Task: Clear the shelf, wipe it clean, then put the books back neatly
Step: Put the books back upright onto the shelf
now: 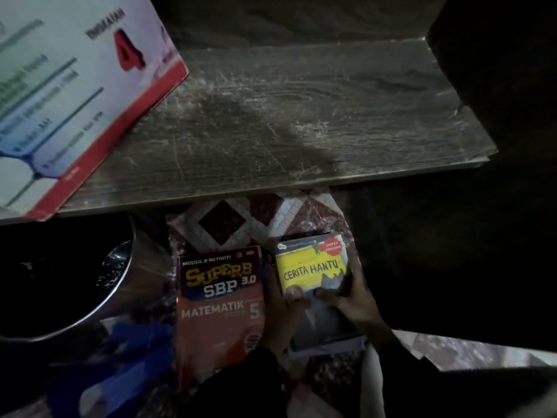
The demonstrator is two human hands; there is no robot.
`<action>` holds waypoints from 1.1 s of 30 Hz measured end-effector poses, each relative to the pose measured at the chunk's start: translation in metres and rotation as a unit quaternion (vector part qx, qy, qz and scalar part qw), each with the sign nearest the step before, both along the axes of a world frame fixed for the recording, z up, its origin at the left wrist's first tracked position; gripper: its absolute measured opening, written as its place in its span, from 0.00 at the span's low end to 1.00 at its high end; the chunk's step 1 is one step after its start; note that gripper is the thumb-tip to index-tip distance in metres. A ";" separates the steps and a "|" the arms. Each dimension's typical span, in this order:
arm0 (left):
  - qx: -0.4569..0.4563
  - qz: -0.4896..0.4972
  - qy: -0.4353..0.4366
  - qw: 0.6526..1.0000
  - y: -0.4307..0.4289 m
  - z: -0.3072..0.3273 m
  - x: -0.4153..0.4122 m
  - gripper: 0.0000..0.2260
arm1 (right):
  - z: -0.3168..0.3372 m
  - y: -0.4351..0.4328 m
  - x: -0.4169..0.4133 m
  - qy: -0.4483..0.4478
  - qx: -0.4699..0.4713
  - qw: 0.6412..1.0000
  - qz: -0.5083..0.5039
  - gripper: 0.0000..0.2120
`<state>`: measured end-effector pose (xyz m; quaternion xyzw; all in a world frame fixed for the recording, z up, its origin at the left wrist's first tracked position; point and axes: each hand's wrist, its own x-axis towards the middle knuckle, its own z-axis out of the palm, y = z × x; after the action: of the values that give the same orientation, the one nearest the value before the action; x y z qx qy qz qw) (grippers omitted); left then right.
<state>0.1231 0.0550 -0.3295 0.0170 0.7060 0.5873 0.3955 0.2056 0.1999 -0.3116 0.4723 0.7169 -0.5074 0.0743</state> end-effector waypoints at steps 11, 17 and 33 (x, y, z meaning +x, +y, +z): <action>-0.033 0.032 -0.061 0.997 -0.018 -0.002 -0.012 0.46 | -0.008 -0.026 -0.007 0.078 -0.045 0.994 -0.057 0.51; 0.006 0.053 -0.028 0.998 -0.052 0.004 -0.015 0.38 | -0.013 -0.031 -0.019 0.145 -0.232 0.949 -0.158 0.44; 0.005 -0.062 0.044 0.997 -0.098 0.125 -0.052 0.34 | 0.117 -0.070 -0.023 0.025 -0.272 0.960 0.066 0.48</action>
<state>0.0708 -0.0432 -0.2044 0.0882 0.7174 0.5639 0.3994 0.1825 0.1299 -0.1950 0.3726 0.5829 -0.6892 0.2154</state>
